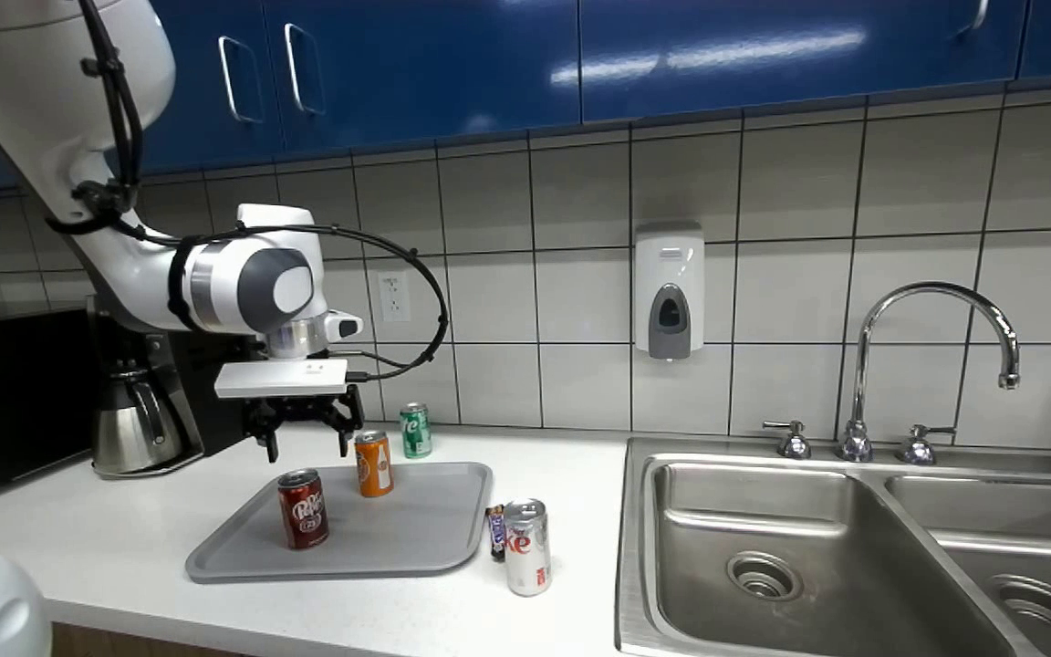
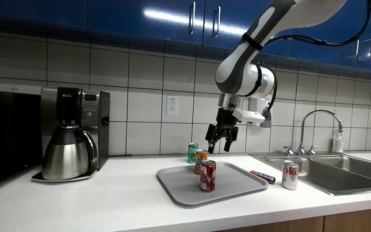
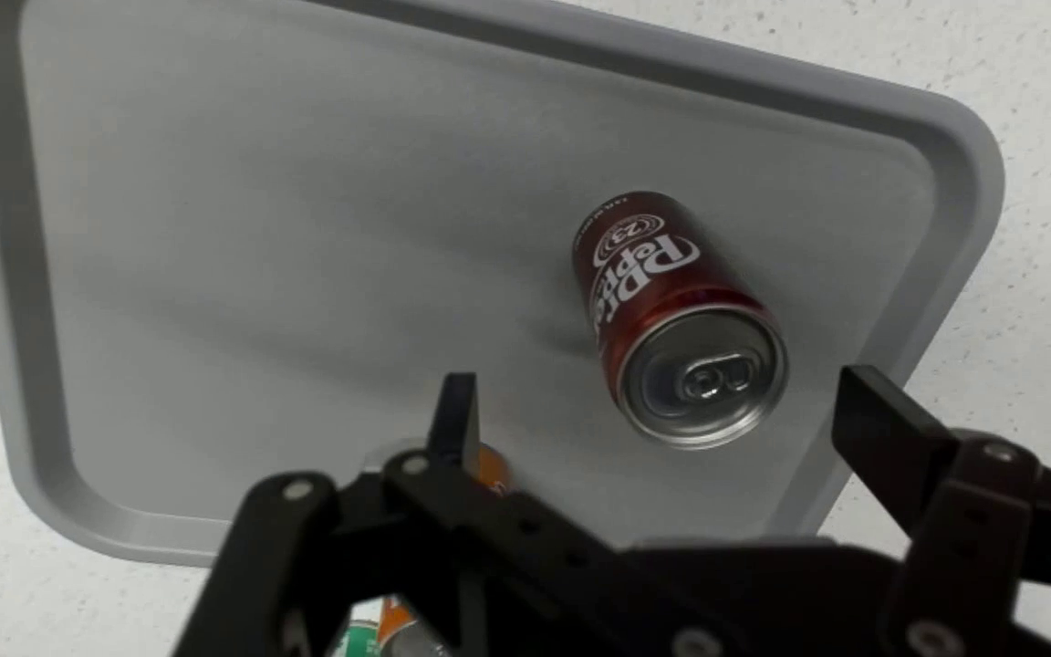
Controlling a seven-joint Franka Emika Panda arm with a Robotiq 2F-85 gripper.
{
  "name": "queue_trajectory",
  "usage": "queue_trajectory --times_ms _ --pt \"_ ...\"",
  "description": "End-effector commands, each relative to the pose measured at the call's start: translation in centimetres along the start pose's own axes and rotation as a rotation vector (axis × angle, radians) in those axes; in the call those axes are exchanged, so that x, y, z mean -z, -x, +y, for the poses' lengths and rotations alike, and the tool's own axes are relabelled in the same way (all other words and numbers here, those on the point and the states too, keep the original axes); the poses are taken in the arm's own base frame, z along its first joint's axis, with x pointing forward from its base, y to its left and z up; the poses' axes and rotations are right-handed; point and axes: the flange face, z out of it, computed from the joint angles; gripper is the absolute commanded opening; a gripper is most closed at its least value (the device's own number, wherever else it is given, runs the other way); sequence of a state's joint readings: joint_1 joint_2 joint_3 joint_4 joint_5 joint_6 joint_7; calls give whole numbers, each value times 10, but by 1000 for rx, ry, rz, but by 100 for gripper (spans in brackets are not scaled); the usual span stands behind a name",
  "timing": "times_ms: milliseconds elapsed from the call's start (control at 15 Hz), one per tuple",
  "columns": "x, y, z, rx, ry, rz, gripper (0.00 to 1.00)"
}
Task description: Put the cans on the counter
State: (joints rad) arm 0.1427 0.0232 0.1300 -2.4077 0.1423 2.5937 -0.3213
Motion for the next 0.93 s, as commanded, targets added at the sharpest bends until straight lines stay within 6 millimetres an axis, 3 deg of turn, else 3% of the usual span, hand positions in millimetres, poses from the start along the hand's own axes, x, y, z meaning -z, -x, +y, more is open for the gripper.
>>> queue_trajectory --times_ms 0,400,867 --pt "1 -4 -19 13 0 17 100" --pt "-19 -10 -33 57 15 2 100" --pt "-46 -16 -29 74 47 -25 100"
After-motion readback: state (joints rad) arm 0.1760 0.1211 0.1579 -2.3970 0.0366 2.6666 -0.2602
